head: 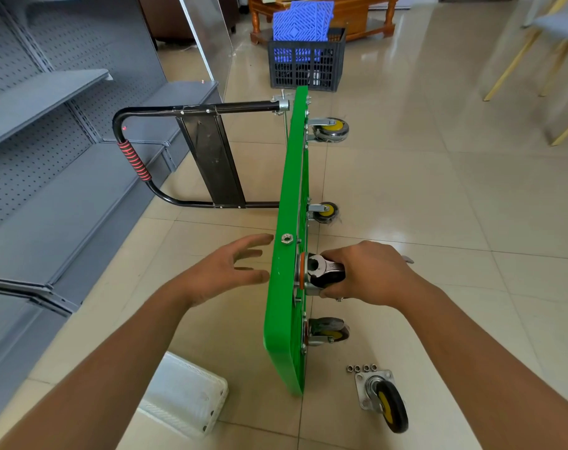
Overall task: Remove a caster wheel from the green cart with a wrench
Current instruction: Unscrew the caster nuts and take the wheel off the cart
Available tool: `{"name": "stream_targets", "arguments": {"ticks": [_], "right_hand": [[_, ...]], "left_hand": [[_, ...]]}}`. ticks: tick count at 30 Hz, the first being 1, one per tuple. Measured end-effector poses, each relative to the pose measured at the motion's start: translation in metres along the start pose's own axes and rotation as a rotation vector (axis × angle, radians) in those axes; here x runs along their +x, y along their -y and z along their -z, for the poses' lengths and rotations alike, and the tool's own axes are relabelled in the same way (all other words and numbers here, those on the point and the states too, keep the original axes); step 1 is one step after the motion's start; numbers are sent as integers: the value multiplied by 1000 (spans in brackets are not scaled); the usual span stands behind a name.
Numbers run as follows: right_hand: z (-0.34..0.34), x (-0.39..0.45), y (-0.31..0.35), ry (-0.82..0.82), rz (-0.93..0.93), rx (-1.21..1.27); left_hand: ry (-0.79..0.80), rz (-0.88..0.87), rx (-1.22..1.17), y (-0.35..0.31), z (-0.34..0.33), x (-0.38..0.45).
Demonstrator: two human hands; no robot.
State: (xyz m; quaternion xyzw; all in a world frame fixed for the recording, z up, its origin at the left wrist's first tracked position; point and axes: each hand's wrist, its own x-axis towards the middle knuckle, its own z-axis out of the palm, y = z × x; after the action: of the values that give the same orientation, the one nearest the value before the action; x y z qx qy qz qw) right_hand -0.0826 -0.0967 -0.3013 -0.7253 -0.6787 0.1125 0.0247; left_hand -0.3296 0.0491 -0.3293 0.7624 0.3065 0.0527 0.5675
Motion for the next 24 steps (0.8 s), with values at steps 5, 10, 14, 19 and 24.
{"name": "stream_targets", "arguments": {"ticks": [5, 10, 14, 19, 24], "right_hand": [[-2, 0, -1, 3, -7, -12], [0, -1, 2, 2, 1, -39], [0, -2, 3, -5, 12, -43], [-1, -3, 4, -17, 14, -54], [1, -3, 7, -24, 15, -57]], "left_hand": [[31, -27, -9, -8, -5, -3], [-11, -41, -8, -5, -10, -2], [-6, -79, 107, -3, -6, 0], [-38, -168, 478, -27, 25, 13], [82, -231, 901, -85, 42, 31]]}}
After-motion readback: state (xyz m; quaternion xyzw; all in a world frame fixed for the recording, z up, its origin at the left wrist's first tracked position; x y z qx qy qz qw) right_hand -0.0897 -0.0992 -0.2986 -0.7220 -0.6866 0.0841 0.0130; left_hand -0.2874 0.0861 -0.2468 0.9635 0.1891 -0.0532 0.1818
